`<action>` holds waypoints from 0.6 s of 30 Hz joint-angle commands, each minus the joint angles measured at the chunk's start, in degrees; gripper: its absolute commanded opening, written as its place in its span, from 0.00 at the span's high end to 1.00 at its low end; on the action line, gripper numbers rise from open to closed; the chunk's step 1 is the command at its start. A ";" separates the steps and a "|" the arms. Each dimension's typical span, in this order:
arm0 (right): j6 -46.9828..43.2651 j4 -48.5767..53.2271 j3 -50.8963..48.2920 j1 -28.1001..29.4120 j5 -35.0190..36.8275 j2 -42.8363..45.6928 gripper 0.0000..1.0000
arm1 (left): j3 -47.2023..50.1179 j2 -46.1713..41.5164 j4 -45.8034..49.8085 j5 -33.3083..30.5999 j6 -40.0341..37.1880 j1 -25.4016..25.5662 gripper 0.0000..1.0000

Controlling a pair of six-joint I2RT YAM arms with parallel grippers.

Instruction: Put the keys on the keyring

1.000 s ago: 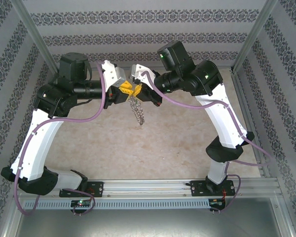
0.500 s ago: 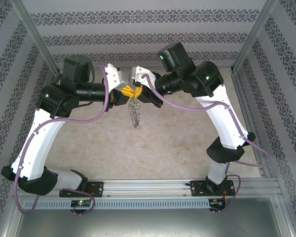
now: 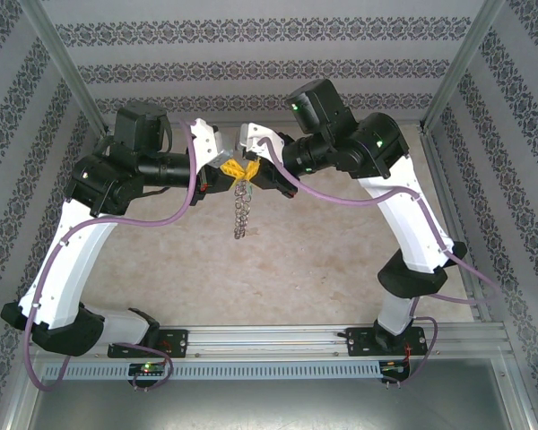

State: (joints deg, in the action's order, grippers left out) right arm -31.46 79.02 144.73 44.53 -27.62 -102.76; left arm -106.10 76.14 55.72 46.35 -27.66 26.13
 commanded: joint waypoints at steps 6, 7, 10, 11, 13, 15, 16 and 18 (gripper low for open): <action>5.22 -10.89 -11.85 -1.28 0.86 10.50 0.73 | -1.72 -0.47 -7.41 5.58 6.79 -2.23 1.00; 6.59 -13.14 -14.19 -1.98 -0.55 11.75 0.73 | -1.71 -0.46 -8.16 6.08 7.32 -2.53 1.00; 12.28 -21.52 -21.73 -5.75 -6.90 16.15 0.75 | -1.11 -0.85 -11.87 8.34 10.18 -3.82 1.00; 13.85 -24.33 -24.22 -6.91 -8.40 17.58 0.75 | -0.56 -1.06 -13.92 9.32 11.73 -4.34 1.00; 16.02 -28.10 -27.57 -8.36 -10.20 19.63 0.75 | 0.39 -1.50 -17.33 10.78 14.30 -5.11 1.00; 17.44 -30.39 -29.13 -9.60 -11.92 20.57 0.72 | 1.17 -1.91 -20.68 12.14 16.80 -5.82 1.00; 18.01 -31.03 -29.33 -9.97 -12.66 20.64 0.71 | 1.48 -2.01 -21.96 12.75 17.90 -5.96 1.00; 19.15 -32.35 -29.55 -10.35 -13.94 20.42 0.68 | 1.86 -2.00 -24.25 13.71 19.71 -6.14 1.00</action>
State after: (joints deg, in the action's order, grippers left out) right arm -16.34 53.21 116.18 34.68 -36.64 -82.76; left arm -104.77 75.61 40.42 55.75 -13.23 20.80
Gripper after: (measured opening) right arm 0.308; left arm 0.043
